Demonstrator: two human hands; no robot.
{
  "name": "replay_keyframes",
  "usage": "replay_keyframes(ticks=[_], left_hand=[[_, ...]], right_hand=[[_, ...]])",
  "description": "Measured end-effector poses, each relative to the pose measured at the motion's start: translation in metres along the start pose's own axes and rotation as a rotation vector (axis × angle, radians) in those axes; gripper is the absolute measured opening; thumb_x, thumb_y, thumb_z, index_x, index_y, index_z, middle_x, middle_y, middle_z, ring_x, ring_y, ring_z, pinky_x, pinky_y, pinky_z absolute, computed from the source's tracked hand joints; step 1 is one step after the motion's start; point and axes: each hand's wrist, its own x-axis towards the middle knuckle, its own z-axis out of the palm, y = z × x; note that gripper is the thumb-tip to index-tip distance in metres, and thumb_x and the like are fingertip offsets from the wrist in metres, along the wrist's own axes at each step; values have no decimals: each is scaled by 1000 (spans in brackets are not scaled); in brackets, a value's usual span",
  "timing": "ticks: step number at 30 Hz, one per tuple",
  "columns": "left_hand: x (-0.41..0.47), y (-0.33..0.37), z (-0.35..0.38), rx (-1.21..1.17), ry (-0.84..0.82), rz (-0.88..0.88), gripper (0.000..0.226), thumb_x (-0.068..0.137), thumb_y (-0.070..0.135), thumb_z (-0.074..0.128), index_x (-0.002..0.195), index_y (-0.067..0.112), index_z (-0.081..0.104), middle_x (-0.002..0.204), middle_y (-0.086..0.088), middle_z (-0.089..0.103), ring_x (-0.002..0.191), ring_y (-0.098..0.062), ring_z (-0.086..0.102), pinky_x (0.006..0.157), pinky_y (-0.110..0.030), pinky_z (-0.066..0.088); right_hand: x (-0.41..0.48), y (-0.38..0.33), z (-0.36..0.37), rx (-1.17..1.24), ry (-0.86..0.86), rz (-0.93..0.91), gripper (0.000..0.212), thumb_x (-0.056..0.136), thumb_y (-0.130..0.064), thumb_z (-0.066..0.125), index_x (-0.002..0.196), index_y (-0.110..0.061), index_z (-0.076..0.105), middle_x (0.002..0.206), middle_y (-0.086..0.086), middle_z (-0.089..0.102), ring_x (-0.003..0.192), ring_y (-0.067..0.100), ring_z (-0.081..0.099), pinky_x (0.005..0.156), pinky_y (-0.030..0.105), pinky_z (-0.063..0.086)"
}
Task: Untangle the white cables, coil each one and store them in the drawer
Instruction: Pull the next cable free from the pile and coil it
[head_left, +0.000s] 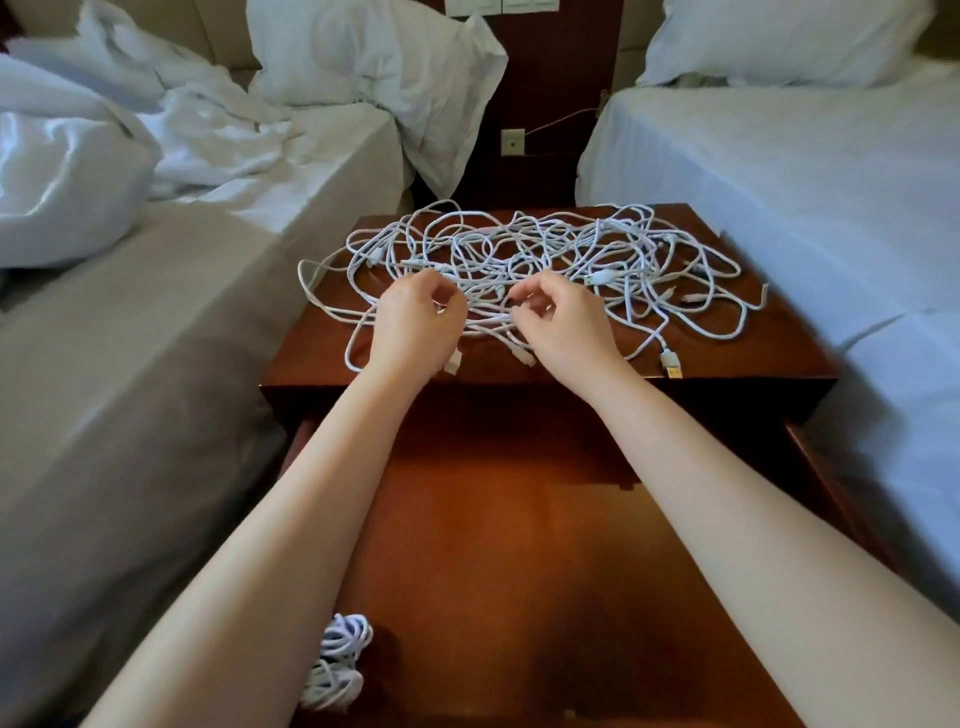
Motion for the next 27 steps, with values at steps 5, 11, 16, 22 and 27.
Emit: replay_keyframes(ticks=[5,11,16,22,27], left_hand=[[26,-14,21,63,8,9,17,89,21,58,98,11,66,96,-3,62,90,-17,54,74,-24,35],[31,-34,29,98,33,56,14,87,25,65,93,12,64,91,-1,60,85,-16,54,70,-23,36],[31,-44,25,58,-19,116,15,83,28,70,82,16,60,85,2,59,79,-13,55,63,-11,36],[28,-46,15,43,-184,154,26,76,37,77,87,20,61,93,8,54,84,-7,51,65,-9,36],[35,-52,9,178,-152,203,30,74,40,77,86,17,61,96,3,55,91,-15,53,71,-21,42]], right_hand=[[28,19,5,-50,113,-91,16,90,-8,56,98,-18,66,90,-11,60,60,-1,47,60,8,37],[45,25,31,-117,119,-258,29,90,-6,57,118,-14,64,120,0,55,66,2,48,69,22,48],[47,27,35,-241,40,-220,27,94,-19,57,120,-16,65,116,0,62,84,14,59,79,29,50],[46,29,32,-155,141,-225,8,93,-13,59,95,-11,66,98,-4,55,74,5,49,63,8,34],[44,31,31,-221,117,-225,10,92,-13,59,93,-11,69,92,-4,56,71,6,48,62,8,32]])
